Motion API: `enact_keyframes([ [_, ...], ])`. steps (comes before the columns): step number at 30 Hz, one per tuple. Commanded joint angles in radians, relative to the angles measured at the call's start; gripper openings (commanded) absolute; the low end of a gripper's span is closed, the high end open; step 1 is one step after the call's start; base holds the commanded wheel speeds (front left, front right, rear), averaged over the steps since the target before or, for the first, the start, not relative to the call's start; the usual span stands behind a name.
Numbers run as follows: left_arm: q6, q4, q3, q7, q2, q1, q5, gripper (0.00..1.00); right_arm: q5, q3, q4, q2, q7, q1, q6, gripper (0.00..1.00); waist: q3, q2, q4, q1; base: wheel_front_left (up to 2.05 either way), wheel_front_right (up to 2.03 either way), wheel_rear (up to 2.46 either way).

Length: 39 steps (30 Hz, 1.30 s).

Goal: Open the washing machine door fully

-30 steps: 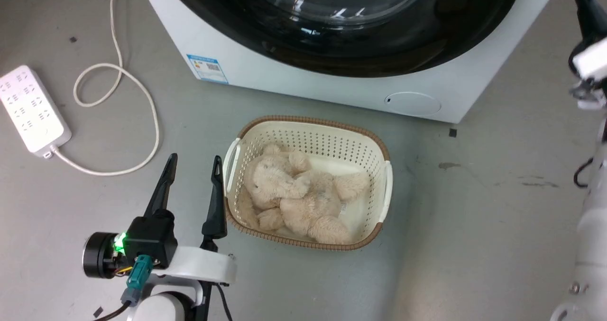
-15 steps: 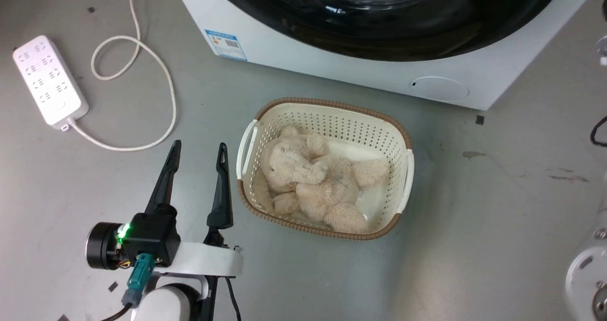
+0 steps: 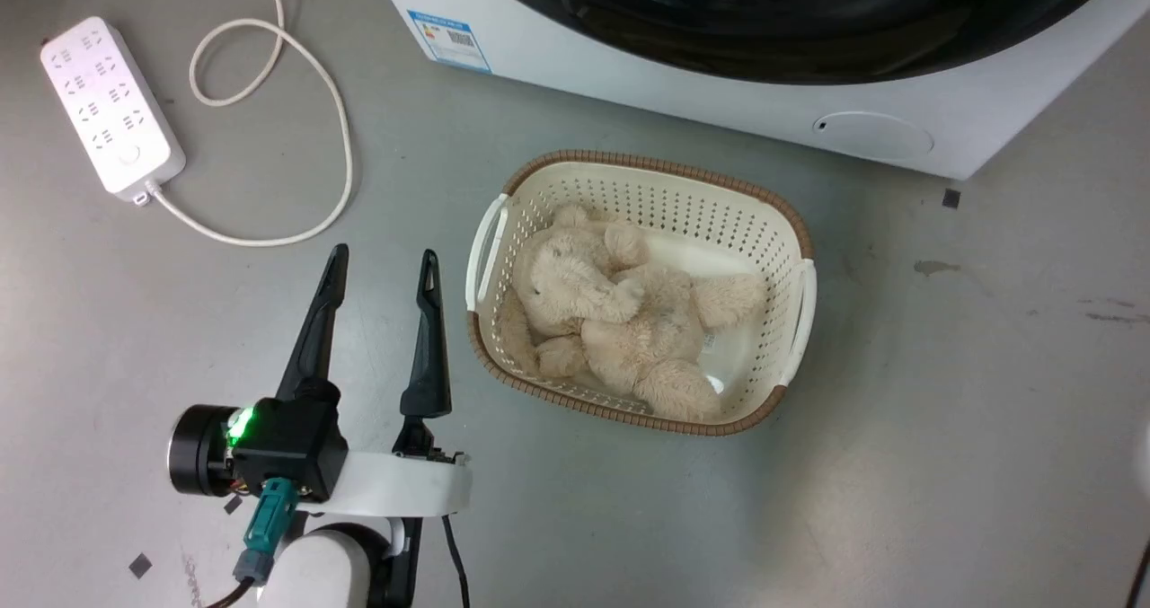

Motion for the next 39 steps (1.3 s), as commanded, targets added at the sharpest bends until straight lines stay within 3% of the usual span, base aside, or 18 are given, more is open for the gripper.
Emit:
enact_keyframes([
  [1, 0.005, -0.007, -0.006, -0.012, 0.000, -0.021, -0.009, 1.00, 0.009, -0.009, 0.017, 0.003, 0.026, -0.041, 0.000, 0.00, 0.007, 0.0000, 0.003, 0.0000, 0.00, 0.00, 0.00],
  [9, 0.015, -0.011, -0.010, -0.029, 0.000, -0.031, -0.005, 1.00, 0.043, -0.038, 0.024, 0.017, 0.187, -0.046, 0.000, 0.00, 0.013, 0.0000, -0.004, 0.0000, 0.00, 0.00, 0.00],
  [19, 0.016, 0.013, 0.009, -0.048, 0.002, -0.019, -0.002, 1.00, 0.139, -0.049, -0.034, 0.040, 0.345, 0.076, 0.000, 0.00, -0.072, 0.0000, -0.039, 0.0000, 0.00, 0.00, 0.00],
  [29, 0.002, 0.052, 0.030, -0.048, 0.010, 0.057, 0.002, 1.00, 0.379, 0.198, -0.020, 0.042, 0.399, 0.333, 0.000, 0.00, -0.230, 0.0000, -0.071, 0.0000, 0.00, 0.00, 0.00],
  [39, -0.012, 0.057, 0.039, -0.048, 0.011, 0.118, -0.004, 1.00, 0.708, 0.581, -0.057, 0.042, 0.353, 0.564, 0.000, 0.00, -0.310, 0.0000, -0.071, 0.0000, 0.00, 0.00, 0.00],
])
